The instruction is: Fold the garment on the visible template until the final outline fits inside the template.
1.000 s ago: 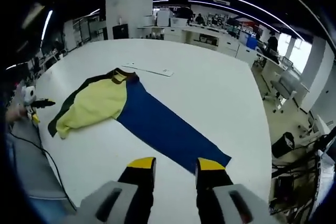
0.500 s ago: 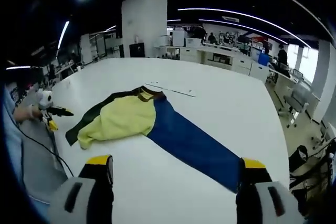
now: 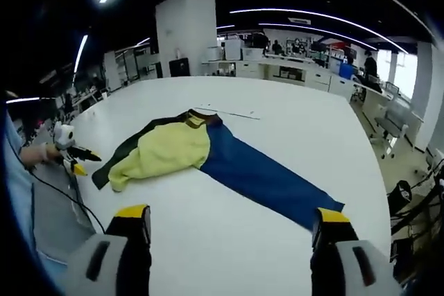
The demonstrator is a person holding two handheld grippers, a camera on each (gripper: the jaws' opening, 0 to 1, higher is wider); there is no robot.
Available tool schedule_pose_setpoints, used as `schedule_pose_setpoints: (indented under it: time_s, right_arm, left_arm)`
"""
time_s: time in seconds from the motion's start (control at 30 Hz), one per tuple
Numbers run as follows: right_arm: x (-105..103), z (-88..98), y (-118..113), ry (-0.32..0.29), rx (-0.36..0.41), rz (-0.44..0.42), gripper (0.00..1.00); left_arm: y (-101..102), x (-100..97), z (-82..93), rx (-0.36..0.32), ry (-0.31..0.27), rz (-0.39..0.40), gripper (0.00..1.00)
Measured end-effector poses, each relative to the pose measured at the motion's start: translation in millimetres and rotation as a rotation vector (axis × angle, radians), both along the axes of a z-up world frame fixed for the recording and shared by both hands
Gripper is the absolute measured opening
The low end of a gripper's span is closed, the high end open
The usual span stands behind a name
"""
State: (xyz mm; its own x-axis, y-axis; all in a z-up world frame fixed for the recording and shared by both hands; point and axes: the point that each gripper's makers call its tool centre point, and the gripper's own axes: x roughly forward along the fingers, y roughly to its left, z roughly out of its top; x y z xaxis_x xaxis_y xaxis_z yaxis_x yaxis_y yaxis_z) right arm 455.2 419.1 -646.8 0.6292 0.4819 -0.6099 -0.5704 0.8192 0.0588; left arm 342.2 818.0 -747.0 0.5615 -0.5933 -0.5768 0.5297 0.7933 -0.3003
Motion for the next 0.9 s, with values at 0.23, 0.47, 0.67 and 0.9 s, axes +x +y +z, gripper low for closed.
schedule_pose_setpoints:
  time_s: [0.23, 0.47, 0.67, 0.9]
  right_arm:
    - [-1.9, 2.9, 6.1, -0.005, 0.008, 0.018, 0.96]
    - [-1.7, 5.8, 11.1, -0.010, 0.020, 0.032, 0.95]
    - [-3.7, 3.6, 13.6, -0.007, 0.023, 0.034, 0.94]
    - [-7.5, 0.4, 14.8, 0.002, 0.020, 0.037, 0.93]
  left_arm:
    - [-0.4, -3.9, -9.1, 0.035, 0.023, -0.001, 0.49]
    - [3.5, -10.2, -19.0, 0.168, 0.031, -0.040, 0.44]
    - [2.4, -10.7, -20.6, 0.155, 0.051, -0.012, 0.29]
    - [3.4, -10.0, -23.1, 0.151, 0.062, -0.015, 0.13]
